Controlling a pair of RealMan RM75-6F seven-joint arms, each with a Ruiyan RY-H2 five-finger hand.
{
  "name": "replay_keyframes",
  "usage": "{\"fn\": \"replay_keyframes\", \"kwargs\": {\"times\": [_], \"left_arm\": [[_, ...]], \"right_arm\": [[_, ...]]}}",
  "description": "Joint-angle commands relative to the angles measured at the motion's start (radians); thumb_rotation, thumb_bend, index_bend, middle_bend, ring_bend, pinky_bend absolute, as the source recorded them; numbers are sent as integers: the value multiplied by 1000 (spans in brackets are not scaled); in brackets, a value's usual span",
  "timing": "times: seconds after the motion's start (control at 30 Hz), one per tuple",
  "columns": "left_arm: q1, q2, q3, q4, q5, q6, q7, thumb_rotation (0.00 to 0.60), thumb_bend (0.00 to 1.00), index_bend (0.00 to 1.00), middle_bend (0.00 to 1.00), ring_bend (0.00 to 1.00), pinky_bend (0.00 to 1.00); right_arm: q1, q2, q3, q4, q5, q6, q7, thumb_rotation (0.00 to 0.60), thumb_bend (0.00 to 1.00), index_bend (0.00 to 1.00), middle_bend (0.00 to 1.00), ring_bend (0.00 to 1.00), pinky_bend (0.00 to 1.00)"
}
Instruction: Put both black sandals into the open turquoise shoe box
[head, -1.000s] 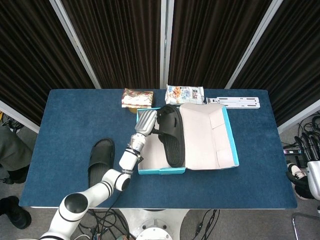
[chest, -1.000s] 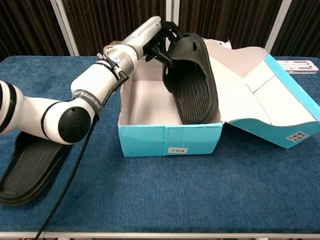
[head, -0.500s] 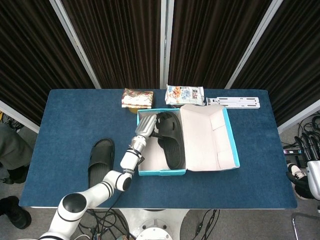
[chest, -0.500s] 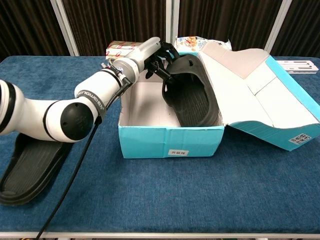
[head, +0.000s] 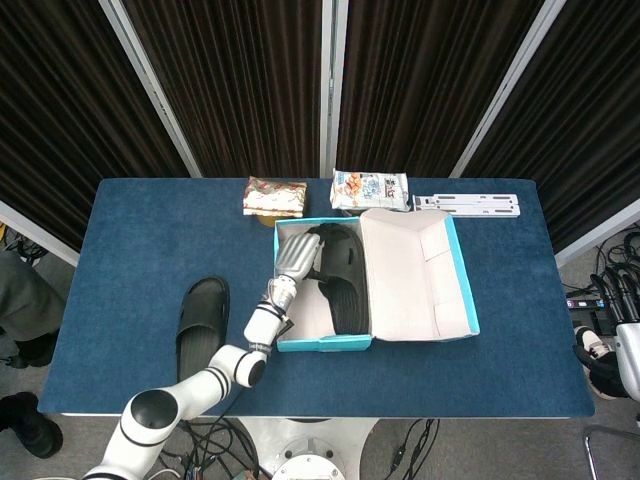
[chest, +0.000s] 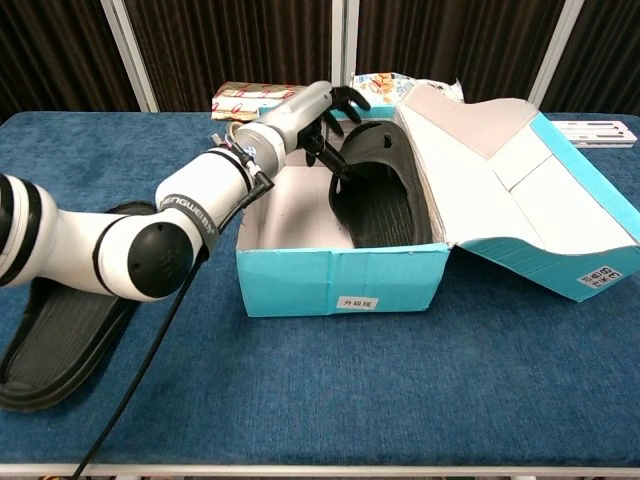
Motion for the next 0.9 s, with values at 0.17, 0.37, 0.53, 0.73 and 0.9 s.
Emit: {"fn": "replay_keyframes", "kwargs": {"times": [0.17, 0.37, 0.53, 0.73, 0.9], "left_arm": [[25, 41, 34, -67, 55, 79, 78, 600, 0, 73, 0, 0, 263], [99, 242, 84, -373, 37, 42, 339, 600, 0, 72, 0, 0, 232], [190, 477, 79, -735, -44, 70, 516, 600, 0, 72, 0, 0, 231], [277, 740, 71, -1008, -188, 66, 605, 600, 0, 73, 0, 32, 310], [341, 904, 122, -1116, -287, 59, 649, 600, 0, 84, 0, 247, 511]], "right_arm": [[-9, 1, -3, 8, -12, 15, 14, 600, 66, 0, 0, 0, 0], [-5, 1, -2, 12, -26, 20, 22, 600, 67, 0, 0, 0, 0], [-4, -1, -3, 13, -32, 20, 23, 600, 68, 0, 0, 0, 0], [5, -4, 0, 12, -41, 17, 21, 600, 68, 0, 0, 0, 0], [12, -7, 1, 11, -48, 11, 14, 600, 68, 0, 0, 0, 0]]}}
